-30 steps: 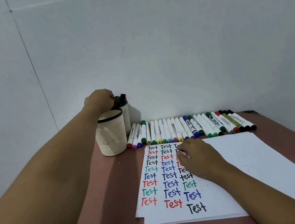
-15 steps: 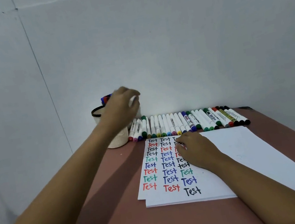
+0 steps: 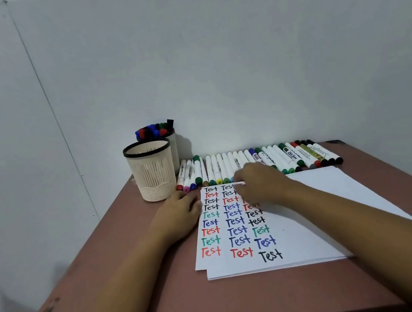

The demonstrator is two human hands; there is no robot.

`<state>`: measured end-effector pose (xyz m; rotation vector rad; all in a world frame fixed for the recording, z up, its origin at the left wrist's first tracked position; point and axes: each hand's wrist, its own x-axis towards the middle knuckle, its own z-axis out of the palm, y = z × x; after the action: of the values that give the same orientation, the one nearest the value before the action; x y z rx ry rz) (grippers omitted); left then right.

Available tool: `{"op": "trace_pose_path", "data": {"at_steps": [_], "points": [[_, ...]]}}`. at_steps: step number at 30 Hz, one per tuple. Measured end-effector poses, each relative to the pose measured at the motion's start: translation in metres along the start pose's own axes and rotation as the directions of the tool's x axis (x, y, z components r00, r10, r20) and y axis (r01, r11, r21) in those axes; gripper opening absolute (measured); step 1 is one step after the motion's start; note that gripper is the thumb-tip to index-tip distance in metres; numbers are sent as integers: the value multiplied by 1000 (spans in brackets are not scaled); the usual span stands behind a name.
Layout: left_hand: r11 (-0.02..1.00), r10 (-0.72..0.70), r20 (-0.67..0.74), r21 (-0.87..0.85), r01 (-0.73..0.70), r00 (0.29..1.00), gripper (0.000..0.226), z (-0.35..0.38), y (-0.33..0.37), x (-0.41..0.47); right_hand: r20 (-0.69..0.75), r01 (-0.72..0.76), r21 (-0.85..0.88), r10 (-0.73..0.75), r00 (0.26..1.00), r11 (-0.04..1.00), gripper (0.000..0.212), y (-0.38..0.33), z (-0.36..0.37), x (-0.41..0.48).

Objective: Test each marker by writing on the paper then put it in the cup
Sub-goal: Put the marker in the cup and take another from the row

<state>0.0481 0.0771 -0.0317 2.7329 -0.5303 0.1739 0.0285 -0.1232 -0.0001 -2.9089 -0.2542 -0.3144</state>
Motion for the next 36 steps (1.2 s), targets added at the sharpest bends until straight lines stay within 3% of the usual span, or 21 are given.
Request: {"op": "trace_pose_path", "data": {"at_steps": [5, 10, 14, 18, 23, 31, 34, 36], "points": [[1000, 8, 5, 0, -8, 1000, 43, 0, -2, 2, 3, 91, 59, -92, 996, 994, 37, -26, -5, 46], [1000, 18, -20, 5, -18, 1000, 41, 2, -3, 2, 52, 132, -28, -131, 990, 991, 42, -47, 17, 78], [1000, 22, -31, 12, -22, 999, 40, 4, -4, 3, 70, 127, -142, -118, 991, 982, 33, -52, 32, 91], [999, 27, -16, 17, -27, 999, 40, 4, -5, 5, 55, 116, -104, -111, 992, 988, 29, -50, 29, 95], [999, 15, 6, 41, -15, 1000, 42, 4, -5, 6, 19, 76, 25, -76, 997, 997, 29, -42, 24, 94], [1000, 5, 0, 7, -5, 1000, 38, 1, -4, 6, -250, -5, 278, 77, 965, 961, 31, -27, -7, 63], [998, 16, -39, -67, -19, 999, 36, -2, -3, 5, -319, -5, 478, 179, 931, 878, 31, -18, -21, 35], [992, 25, -117, -118, -39, 993, 37, -3, -1, 3, -268, -34, 666, 282, 921, 745, 29, -10, -23, 14]]}}
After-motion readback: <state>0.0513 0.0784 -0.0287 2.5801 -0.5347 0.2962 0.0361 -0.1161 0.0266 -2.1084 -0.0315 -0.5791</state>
